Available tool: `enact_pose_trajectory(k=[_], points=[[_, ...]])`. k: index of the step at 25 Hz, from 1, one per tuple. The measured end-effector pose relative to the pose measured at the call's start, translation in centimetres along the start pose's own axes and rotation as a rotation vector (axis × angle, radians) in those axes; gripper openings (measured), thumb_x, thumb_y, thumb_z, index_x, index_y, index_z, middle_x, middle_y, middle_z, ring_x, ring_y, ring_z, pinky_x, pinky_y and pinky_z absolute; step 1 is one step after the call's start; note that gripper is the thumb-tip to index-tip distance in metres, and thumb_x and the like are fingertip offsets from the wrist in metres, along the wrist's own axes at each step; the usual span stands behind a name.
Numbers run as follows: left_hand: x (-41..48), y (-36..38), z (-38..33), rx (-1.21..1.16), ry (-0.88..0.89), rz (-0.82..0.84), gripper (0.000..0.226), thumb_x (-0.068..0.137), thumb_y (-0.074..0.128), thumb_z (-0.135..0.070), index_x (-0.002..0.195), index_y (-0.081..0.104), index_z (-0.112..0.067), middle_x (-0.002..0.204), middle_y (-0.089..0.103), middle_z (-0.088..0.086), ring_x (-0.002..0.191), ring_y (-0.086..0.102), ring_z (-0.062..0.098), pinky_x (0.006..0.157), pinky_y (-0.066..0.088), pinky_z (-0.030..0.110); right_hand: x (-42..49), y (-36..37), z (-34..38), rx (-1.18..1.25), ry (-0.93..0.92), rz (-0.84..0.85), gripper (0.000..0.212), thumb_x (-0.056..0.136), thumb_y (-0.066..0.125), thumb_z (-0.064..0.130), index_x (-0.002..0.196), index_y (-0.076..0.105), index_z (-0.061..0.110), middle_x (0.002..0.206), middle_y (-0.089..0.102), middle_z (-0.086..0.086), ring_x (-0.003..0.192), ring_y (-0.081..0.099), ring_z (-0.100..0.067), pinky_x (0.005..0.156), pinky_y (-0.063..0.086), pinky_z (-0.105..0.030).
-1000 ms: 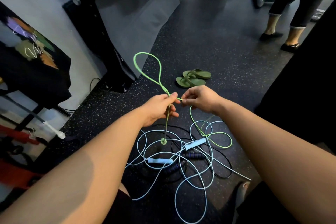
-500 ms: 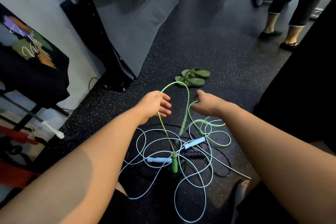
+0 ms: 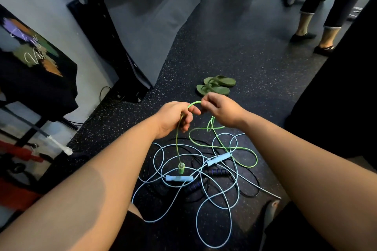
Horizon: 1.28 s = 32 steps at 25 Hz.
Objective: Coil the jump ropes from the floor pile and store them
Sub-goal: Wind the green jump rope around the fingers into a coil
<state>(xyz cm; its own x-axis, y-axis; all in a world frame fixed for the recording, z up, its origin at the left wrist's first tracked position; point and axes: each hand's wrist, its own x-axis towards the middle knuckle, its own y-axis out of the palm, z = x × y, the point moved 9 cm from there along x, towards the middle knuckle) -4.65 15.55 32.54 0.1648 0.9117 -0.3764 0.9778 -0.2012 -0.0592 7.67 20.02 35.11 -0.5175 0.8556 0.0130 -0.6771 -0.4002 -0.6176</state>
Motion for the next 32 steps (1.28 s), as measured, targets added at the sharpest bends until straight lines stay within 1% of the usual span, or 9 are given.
enact_pose_trajectory(k=[4,7,10,12,15,21,24,26,32], points=[[-0.4,0.7,0.6,0.039,-0.053,0.073,0.036,0.099,0.031,-0.013,0.093,0.065,-0.002,0.055,0.052,0.002,0.056,0.058,0.023,0.062,0.049,0.031,0.3,-4.4,0.3,0.059,-0.027,-0.390,0.015,0.102,0.046,0.026,0.089,0.052,0.020,0.067,0.066,0.002,0.055,0.059,-0.006,0.061,0.048,-0.025],[-0.5,0.8,1.5,0.103,-0.085,0.084,0.036,0.102,0.035,-0.015,0.093,0.068,-0.003,0.056,0.052,0.001,0.055,0.054,0.021,0.064,0.049,0.033,-0.4,-8.1,-3.0,0.184,0.209,-0.679,0.013,0.099,0.046,0.032,0.091,0.053,0.024,0.079,0.069,0.001,0.071,0.067,-0.016,0.072,0.055,-0.034],[-0.6,0.9,0.2,0.062,0.008,0.082,0.029,0.105,0.038,-0.015,0.098,0.066,-0.008,0.055,0.042,-0.006,0.046,0.037,0.012,0.054,0.039,0.030,-0.1,-7.3,-4.7,0.017,0.346,-0.490,0.024,0.090,0.049,0.036,0.111,0.056,0.027,0.112,0.069,0.000,0.105,0.064,-0.023,0.093,0.048,-0.034],[-0.8,1.2,-0.8,-0.019,0.030,0.099,0.028,0.106,0.037,-0.016,0.100,0.064,-0.009,0.055,0.037,-0.007,0.043,0.031,0.009,0.050,0.033,0.027,0.7,-4.1,-2.5,-0.073,0.135,-0.249,0.044,0.082,0.051,0.038,0.124,0.055,0.028,0.124,0.065,0.003,0.115,0.060,-0.016,0.104,0.045,-0.037],[-1.0,1.1,-1.6,-0.104,0.035,0.110,0.027,0.105,0.038,-0.017,0.099,0.063,-0.009,0.052,0.034,-0.008,0.039,0.025,0.006,0.042,0.023,0.023,0.6,0.7,0.6,0.114,-0.039,0.086,0.026,0.088,0.056,0.022,0.112,0.065,0.017,0.105,0.070,-0.001,0.095,0.064,-0.014,0.093,0.048,-0.031],[-1.8,0.8,-2.0,-0.179,-0.010,0.130,0.037,0.107,0.036,-0.036,0.099,0.063,-0.011,0.050,0.032,-0.007,0.038,0.034,0.009,0.042,0.034,0.024,0.8,-0.3,2.1,0.314,-0.145,0.029,0.015,0.098,0.059,0.020,0.086,0.068,0.019,0.074,0.059,-0.007,0.067,0.050,-0.020,0.064,0.046,-0.038],[-2.4,1.5,-1.4,-0.248,-0.098,0.208,0.041,0.107,0.035,-0.038,0.102,0.062,-0.008,0.059,0.055,-0.001,0.058,0.064,0.019,0.067,0.056,0.036,0.7,-0.5,2.6,0.395,-0.136,-0.013,0.002,0.092,0.069,0.013,0.094,0.069,0.014,0.075,0.064,-0.009,0.067,0.054,-0.019,0.060,0.048,-0.028],[-3.0,2.2,-1.4,-0.274,-0.112,0.267,0.039,0.107,0.035,-0.034,0.102,0.062,-0.007,0.066,0.064,0.004,0.067,0.070,0.024,0.078,0.057,0.042,0.7,-1.2,2.3,0.446,-0.140,-0.076,0.007,0.087,0.074,0.015,0.091,0.068,0.018,0.083,0.070,-0.017,0.072,0.059,-0.023,0.066,0.052,-0.039],[-2.8,1.3,-3.1,-0.447,-0.039,0.191,0.037,0.103,0.035,-0.030,0.085,0.062,-0.011,0.055,0.058,0.000,0.053,0.064,0.019,0.062,0.057,0.033,0.8,-0.6,1.3,0.199,-0.124,-0.083,0.009,0.096,0.064,0.024,0.091,0.068,0.017,0.076,0.066,-0.004,0.064,0.062,-0.017,0.069,0.056,-0.047]])
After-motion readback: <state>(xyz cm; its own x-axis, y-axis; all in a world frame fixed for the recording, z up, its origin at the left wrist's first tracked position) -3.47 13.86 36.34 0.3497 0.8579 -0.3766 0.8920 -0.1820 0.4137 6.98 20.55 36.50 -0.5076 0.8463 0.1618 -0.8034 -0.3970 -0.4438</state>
